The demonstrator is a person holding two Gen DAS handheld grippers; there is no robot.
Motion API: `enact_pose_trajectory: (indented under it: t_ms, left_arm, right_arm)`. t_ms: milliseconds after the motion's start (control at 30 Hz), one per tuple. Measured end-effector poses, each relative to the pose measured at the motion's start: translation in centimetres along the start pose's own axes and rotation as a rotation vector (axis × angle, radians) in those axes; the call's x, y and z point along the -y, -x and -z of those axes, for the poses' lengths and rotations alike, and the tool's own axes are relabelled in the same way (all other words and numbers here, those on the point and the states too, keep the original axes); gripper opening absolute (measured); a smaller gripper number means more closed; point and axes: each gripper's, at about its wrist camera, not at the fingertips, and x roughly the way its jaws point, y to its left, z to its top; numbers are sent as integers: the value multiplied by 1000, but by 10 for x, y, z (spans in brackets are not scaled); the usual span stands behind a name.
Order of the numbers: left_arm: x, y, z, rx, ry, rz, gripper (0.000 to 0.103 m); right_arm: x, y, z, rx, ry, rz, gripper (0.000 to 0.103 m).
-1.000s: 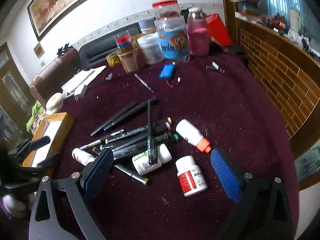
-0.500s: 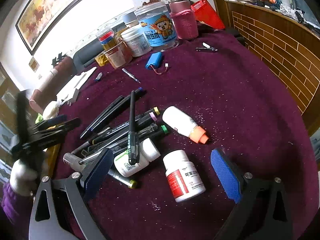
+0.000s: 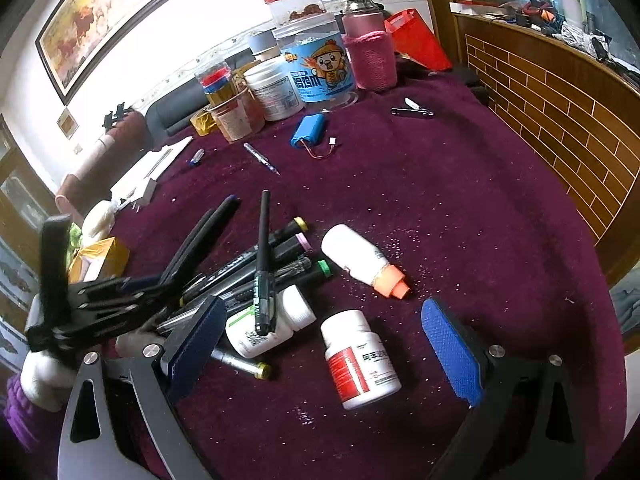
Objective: Organize rigid objects
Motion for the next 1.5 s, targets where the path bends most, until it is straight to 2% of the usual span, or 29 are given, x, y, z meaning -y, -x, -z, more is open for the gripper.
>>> enact_pose_trajectory:
  t_ms: [100, 233, 433, 533, 667, 833, 900, 933, 1033, 1067, 1100, 1167, 1200, 1267, 1400, 1500]
  left_arm:
    - [-2, 15, 9, 13, 25, 52, 25]
    - [-2, 24, 8, 40, 38, 62, 25]
    - [-4, 14, 23, -13, 68, 82, 26]
    - [-3, 18, 30, -7, 85, 104, 25]
    - [-7, 26, 29, 21, 95, 98, 25]
    - [-23, 36, 23, 73, 168, 120, 25]
    - [-26, 36, 22, 77, 179, 122, 26]
    - [-27, 36, 23, 77, 182, 121, 26]
    - [-31, 36, 25, 67, 188, 109, 27]
    - [-32, 36, 26, 61, 188, 103, 28]
    - [-33, 38, 26, 57, 185, 102, 28]
    - [-33, 41, 28, 49, 169, 105, 32]
    - [-34, 42, 28, 44, 160, 95, 39]
    - [-35, 45, 27, 50, 148, 71, 45]
    - [-45, 43, 22, 75, 179, 15, 45]
    - [-42, 30, 16, 67, 145, -15, 45]
  right_arm:
    - [3, -3, -1, -6, -9, -1, 96]
    - [-1, -4, 0, -10, -1, -8, 96]
    - [-22, -2, 3, -17, 55, -39, 96]
    - [-37, -3, 4, -16, 96, -43, 96]
    - [-54, -15, -6, -35, 145, -12, 96]
    - [-65, -42, -29, -53, 210, 72, 94]
    - [-69, -55, -34, -76, 233, 91, 81]
    - [-71, -62, -36, -96, 245, 95, 72]
    - [-74, -83, -35, -165, 272, 134, 57]
    - [-72, -88, -33, -177, 271, 147, 45]
    - [-70, -88, -33, -177, 259, 132, 41]
    - [-61, -81, -34, -180, 214, 77, 16]
    - [-56, -79, -34, -187, 195, 55, 8]
    - [-46, -72, -33, -187, 154, 9, 8]
    - [-38, -63, -27, -180, 116, -56, 8]
    - [-33, -61, -25, -184, 80, -117, 8]
